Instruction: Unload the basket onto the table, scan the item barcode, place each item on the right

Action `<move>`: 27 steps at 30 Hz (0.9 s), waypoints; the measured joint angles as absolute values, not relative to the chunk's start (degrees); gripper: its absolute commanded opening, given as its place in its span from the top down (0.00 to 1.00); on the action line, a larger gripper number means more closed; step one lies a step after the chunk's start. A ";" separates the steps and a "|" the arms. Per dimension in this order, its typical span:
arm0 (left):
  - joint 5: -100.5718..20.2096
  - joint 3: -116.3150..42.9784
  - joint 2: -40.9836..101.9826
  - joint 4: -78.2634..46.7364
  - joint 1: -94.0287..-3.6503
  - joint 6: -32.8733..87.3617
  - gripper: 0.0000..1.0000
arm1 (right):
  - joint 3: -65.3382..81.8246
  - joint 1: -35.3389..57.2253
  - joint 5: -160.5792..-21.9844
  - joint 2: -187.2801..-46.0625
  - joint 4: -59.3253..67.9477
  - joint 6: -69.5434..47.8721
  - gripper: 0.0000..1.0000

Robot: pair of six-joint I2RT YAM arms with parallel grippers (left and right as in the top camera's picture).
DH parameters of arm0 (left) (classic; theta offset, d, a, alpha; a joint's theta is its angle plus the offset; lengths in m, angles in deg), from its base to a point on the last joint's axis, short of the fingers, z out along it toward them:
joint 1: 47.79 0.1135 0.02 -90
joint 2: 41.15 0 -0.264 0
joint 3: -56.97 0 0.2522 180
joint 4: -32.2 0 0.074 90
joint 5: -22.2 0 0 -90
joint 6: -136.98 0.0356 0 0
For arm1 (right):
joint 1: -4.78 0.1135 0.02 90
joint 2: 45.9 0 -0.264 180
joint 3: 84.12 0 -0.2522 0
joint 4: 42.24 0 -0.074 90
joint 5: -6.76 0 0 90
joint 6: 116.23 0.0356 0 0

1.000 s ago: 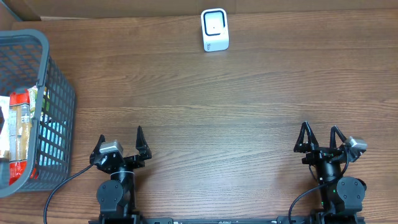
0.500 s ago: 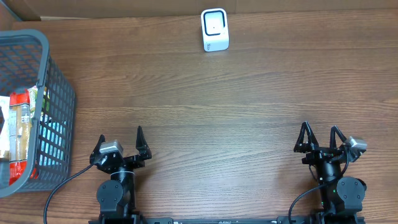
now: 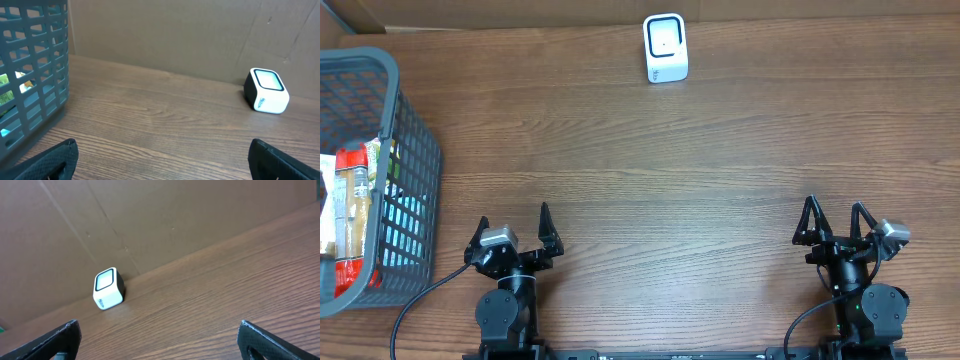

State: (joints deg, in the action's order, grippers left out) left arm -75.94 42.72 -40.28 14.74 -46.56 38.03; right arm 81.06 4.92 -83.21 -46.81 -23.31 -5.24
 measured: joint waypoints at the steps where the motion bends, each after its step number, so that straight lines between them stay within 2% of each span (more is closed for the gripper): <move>1: -75.94 42.72 -40.28 14.74 -46.56 38.03 0.00 | 81.06 4.92 -83.21 -46.81 -23.28 -5.24 0.00; 27: -75.94 42.72 -40.28 14.74 -46.56 38.03 0.00 | 81.06 4.92 -82.16 -46.81 -23.55 -5.24 0.00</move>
State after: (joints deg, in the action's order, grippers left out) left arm -75.94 42.72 -40.28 14.74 -46.56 38.03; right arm 81.06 4.92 -82.16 -46.81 -23.55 -5.24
